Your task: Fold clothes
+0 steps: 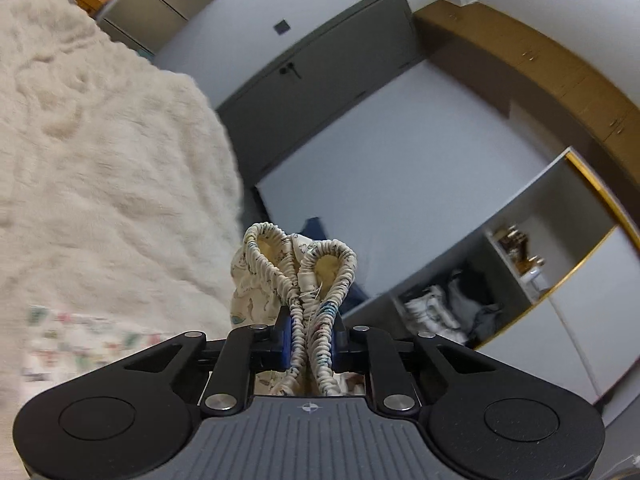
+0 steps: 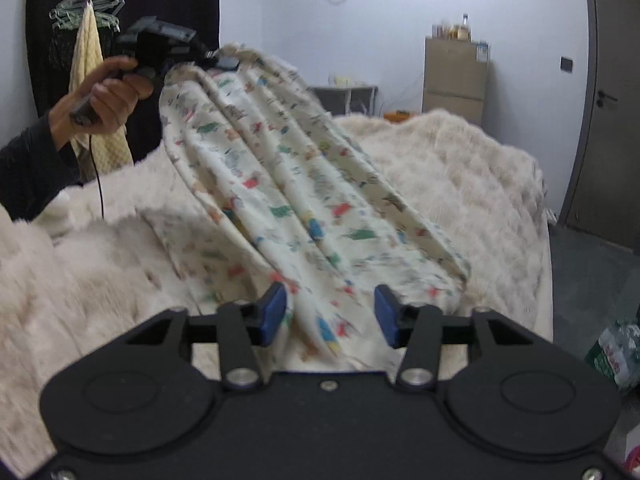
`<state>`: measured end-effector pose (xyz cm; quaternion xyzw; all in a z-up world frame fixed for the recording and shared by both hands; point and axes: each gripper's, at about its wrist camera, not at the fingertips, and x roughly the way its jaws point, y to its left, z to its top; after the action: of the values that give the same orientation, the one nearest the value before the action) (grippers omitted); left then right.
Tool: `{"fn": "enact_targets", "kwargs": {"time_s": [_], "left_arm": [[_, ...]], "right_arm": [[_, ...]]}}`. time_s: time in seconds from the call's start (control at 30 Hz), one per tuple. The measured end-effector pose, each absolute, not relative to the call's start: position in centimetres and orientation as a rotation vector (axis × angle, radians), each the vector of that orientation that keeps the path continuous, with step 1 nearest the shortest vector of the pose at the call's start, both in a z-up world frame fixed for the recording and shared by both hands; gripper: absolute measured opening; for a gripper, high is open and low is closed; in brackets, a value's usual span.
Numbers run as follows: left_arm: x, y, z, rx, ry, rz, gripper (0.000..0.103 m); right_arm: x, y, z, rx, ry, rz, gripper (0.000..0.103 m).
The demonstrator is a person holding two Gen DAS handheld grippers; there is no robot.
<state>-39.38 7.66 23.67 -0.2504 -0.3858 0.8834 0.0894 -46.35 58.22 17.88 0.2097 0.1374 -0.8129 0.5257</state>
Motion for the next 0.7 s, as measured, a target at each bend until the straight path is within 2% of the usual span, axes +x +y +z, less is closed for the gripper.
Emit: {"fn": "enact_targets", "kwargs": {"time_s": [0.1, 0.17, 0.23, 0.3, 0.33, 0.37, 0.5, 0.6, 0.7], "left_arm": [[-39.1, 6.5, 18.0, -0.996, -1.173, 2.68, 0.018], [-39.3, 5.9, 14.5, -1.15, -1.187, 2.661, 0.034], [-39.2, 4.8, 12.0, -1.217, -1.222, 2.636, 0.042], [-38.8, 3.9, 13.1, -1.143, -1.265, 2.673, 0.047], [-38.6, 3.7, 14.3, -1.11, -1.244, 2.723, 0.053], [-38.5, 3.7, 16.1, -1.078, -1.186, 2.797, 0.06], [-39.7, 6.3, 22.0, -1.01, -0.93, 2.941, 0.069], [-42.4, 10.1, 23.6, -1.049, -0.718, 2.954, 0.076], [-46.2, 13.6, 23.0, -1.168, -0.553, 2.898, 0.079]], "right_arm": [[-46.3, 57.9, 17.6, 0.514, 0.381, -1.923, 0.052], [-46.6, 57.9, 17.2, 0.545, 0.412, -1.896, 0.052], [-46.9, 58.1, 17.0, 0.566, 0.414, -1.893, 0.052], [-47.2, 58.3, 17.0, 0.583, 0.404, -1.897, 0.052], [-47.3, 58.5, 17.1, 0.589, 0.401, -1.894, 0.052], [-47.3, 58.7, 17.2, 0.593, 0.399, -1.89, 0.052], [-48.1, 59.8, 17.1, 0.626, 0.349, -1.887, 0.053], [-50.5, 61.1, 16.1, 0.774, 0.113, -1.906, 0.063], [-52.2, 62.3, 14.6, 0.891, -0.095, -1.88, 0.063]]}}
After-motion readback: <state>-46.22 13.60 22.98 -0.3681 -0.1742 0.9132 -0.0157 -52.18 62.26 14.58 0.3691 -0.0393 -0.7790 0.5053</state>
